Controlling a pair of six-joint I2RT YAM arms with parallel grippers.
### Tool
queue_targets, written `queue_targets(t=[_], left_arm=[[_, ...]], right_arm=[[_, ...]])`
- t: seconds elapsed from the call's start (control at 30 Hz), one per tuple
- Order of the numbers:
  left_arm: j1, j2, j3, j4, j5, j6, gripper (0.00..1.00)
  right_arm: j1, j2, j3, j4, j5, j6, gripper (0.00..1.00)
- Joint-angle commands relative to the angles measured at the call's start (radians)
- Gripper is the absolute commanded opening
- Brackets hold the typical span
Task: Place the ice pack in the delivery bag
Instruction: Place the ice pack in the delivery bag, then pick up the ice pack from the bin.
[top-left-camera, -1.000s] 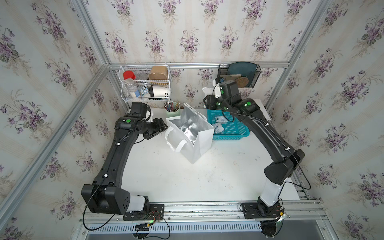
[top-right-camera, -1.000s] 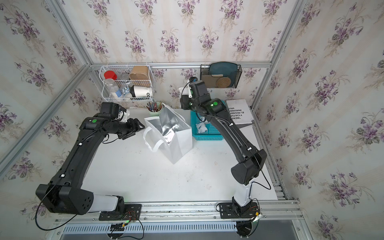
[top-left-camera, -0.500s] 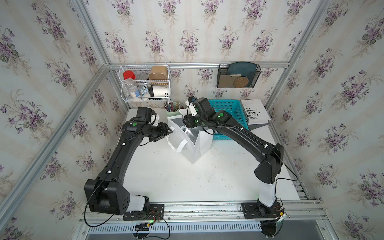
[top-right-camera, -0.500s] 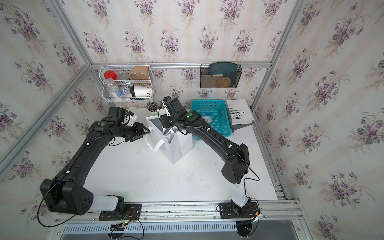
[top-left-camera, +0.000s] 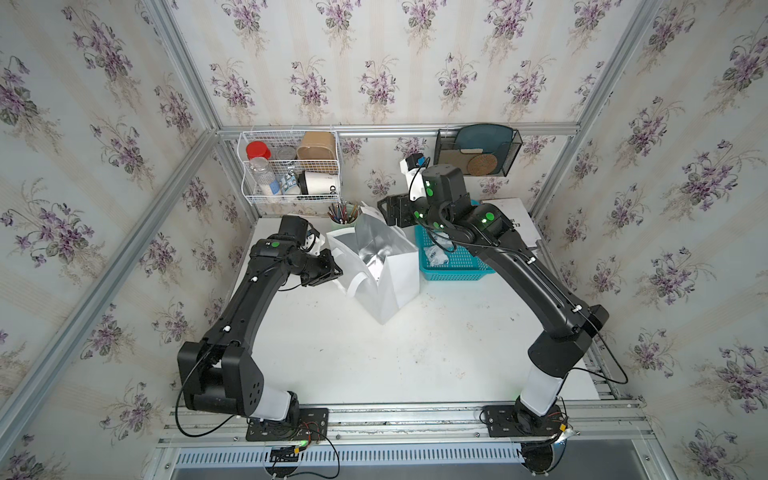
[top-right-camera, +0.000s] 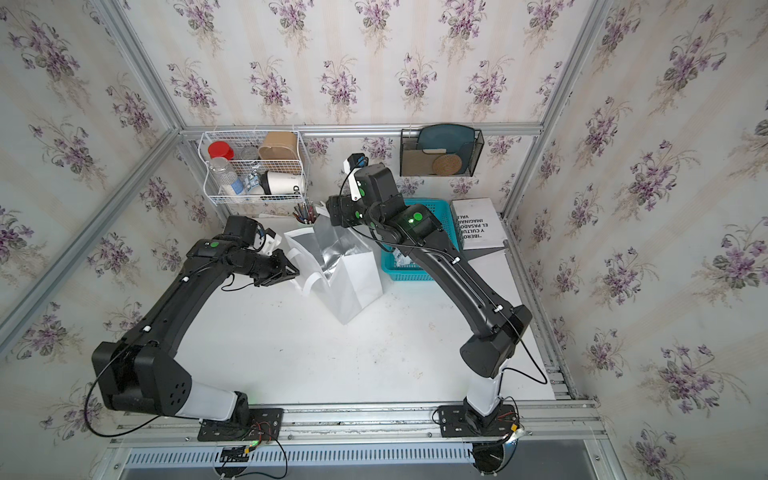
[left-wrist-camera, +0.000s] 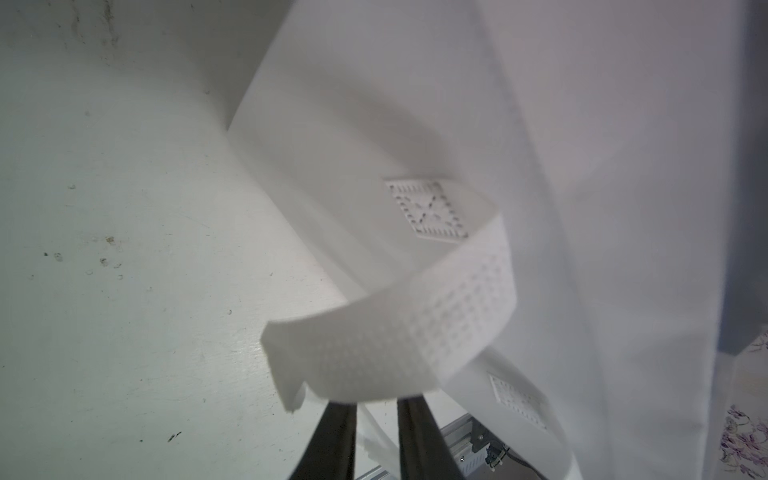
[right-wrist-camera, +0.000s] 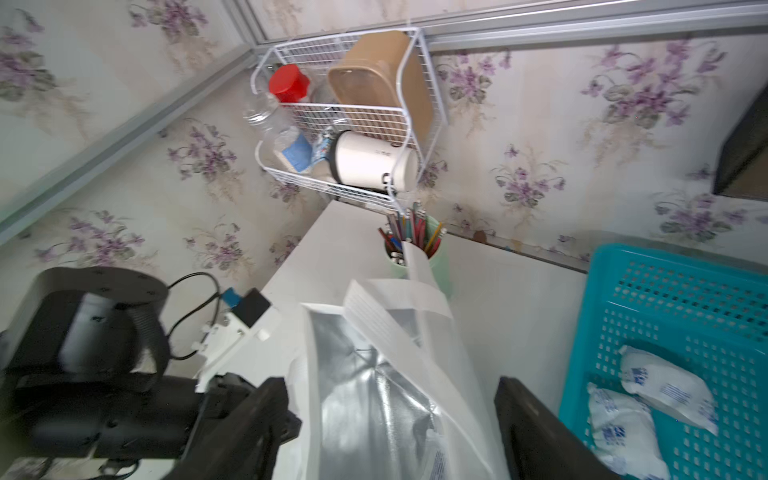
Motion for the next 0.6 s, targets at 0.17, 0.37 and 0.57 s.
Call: queue_targets(t=[0.17,0.37,0.57], left_arm=[[-0.001,0.011,0.017,-0.061,-0.020,0.041,0.02],[-0.001,0.003,0.021,-0.092,-0.028,0.052,0.00],[-0.001,0.002,0.018,-0.097,-0.030,0.047,0.00]], right_arm=[[-0.294,0.022,-0.325,0.111,0.128,0.151,0.77],[-0.381,0.261,-0.277,0.035,0.034,0.088,0.81],[-0.388,0.284,-0.394,0.074,-0.124,0.085,0.82]])
